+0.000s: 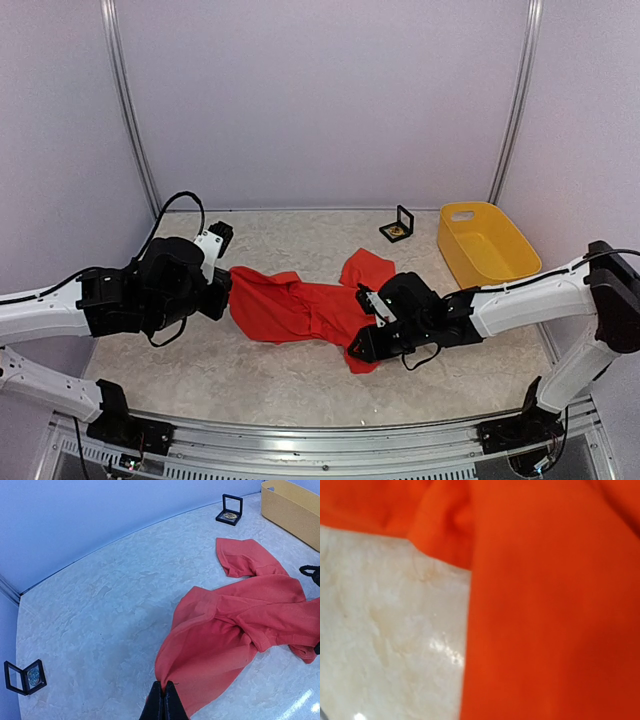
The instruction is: Pin the brooch onto the clothing
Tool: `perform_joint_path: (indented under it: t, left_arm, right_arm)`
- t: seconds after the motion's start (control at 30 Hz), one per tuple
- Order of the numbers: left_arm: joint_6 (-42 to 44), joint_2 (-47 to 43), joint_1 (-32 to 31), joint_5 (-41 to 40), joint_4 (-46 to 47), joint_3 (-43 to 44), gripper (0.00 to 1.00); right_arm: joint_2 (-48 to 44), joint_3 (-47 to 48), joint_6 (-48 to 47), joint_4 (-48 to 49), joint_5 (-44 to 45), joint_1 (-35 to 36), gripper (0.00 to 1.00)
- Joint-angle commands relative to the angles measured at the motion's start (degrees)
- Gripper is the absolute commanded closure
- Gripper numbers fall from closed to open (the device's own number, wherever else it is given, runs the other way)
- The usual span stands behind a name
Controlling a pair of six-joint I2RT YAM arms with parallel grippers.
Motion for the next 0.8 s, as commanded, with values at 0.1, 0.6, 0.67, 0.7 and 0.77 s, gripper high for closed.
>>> perform_joint_path:
  t: [0.1,0.6,0.67,0.7,0.77]
  left_arm:
    - [-1.08,-1.83,0.63,-2.53,-0.97,-0.07,1.00]
    - [9.75,-13.69,-4.88,-17.17,-14.10,26.37,1.00]
    - [13.84,-12.26,-6.00,-18.50,-13.95,31.08,1.00]
    - [15.29,-11.70,-6.31,-19.32,-13.90,33.16,1.00]
    - [18.84,-10.23,-6.54,-20.14,-13.43,36.14,1.00]
  right_arm:
    - [-3.11,2.70,-2.69,0.04,4.26,-0.42,1.00]
    - [-35.99,28.56,-14.69,-28.38,5.68,-2.06,1.00]
    - [-34.56,34.71,-17.22,-31.75,7.23,-2.08,1.00]
    - [-33.35,39.11,-18.37,-33.86,8.87,-2.06,1.00]
    - [-29.86,45.11,-20.89,-38.02,12.28,-2.07,1.00]
